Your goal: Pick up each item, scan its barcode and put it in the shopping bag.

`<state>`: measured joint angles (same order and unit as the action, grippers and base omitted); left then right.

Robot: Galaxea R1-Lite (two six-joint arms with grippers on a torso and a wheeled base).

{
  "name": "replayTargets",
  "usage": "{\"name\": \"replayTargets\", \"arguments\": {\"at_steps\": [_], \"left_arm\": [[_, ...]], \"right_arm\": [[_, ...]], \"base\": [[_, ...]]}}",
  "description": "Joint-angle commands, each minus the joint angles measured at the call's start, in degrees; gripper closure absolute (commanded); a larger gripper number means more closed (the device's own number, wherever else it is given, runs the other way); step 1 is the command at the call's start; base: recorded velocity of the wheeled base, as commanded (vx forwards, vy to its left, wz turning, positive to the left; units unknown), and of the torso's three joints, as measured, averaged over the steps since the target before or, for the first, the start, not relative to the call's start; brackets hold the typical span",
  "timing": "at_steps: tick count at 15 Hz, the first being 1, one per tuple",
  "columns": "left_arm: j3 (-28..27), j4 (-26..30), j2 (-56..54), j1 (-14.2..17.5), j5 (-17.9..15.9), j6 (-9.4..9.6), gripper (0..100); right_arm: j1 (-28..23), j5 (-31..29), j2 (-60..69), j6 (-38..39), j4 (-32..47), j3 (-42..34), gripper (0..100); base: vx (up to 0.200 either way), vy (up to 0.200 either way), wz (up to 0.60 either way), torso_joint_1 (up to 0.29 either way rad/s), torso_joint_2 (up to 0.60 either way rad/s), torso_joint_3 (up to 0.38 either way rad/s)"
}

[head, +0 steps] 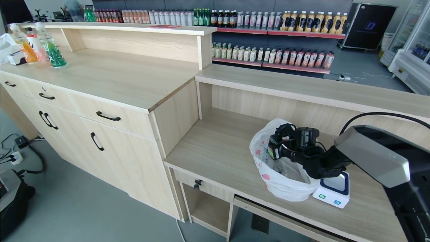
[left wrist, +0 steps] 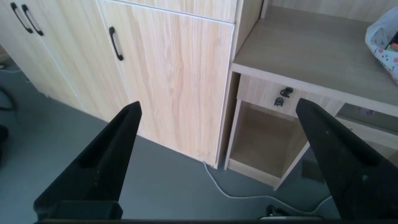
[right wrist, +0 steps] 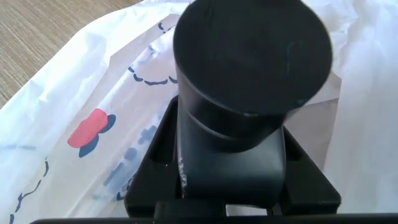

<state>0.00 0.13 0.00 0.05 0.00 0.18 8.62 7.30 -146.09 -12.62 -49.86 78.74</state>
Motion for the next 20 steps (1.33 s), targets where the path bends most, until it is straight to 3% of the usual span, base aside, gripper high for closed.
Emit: {"name": "replayTargets", "arguments": {"at_steps": [1,3,4,10,14,17,19,20], "left_arm": [[0.0,0.0,0.1,0.0,0.0,-0.01,0],[0.0,0.0,0.1,0.0,0.0,-0.01,0],[0.0,0.0,0.1,0.0,0.0,-0.01,0],[0.0,0.0,0.1,0.0,0.0,-0.01,0],[0.0,0.0,0.1,0.0,0.0,-0.01,0],[0.0,0.0,0.1,0.0,0.0,-0.01,0],[0.0,0.0,0.1,0.0,0.0,-0.01,0],[0.0,0.0,0.1,0.0,0.0,-0.01,0]], "right_arm": [[-0.4,0.0,-0.9,0.8,0.3,0.4,100],[-0.8,-0.2,-0.8,0.8,0.3,-0.1,100],[-0.9,-0.2,-0.3,0.9,0.3,-0.3,0],[0.6,0.9,16.5,5.7,0.7,-8.3,0],[-3.8,0.0,41.3,-0.2,1.3,-30.1,0],[-11.3,-2.8,55.3,-8.6,5.8,-45.5,0],[-14.3,-8.6,57.5,-7.9,6.7,-47.5,0],[-14.6,-19.1,57.8,-2.9,8.9,-47.6,0]], "base": [[0.0,0.0,0.0,0.0,0.0,0.0],[0.0,0.0,0.0,0.0,0.0,0.0],[0.0,0.0,0.0,0.0,0.0,0.0],[0.0,0.0,0.0,0.0,0.0,0.0],[0.0,0.0,0.0,0.0,0.0,0.0],[0.0,0.0,-0.6,-0.032,0.05,0.035],[0.0,0.0,-0.6,-0.166,0.31,0.156],[0.0,0.0,-0.6,-0.163,0.35,0.149]]}}
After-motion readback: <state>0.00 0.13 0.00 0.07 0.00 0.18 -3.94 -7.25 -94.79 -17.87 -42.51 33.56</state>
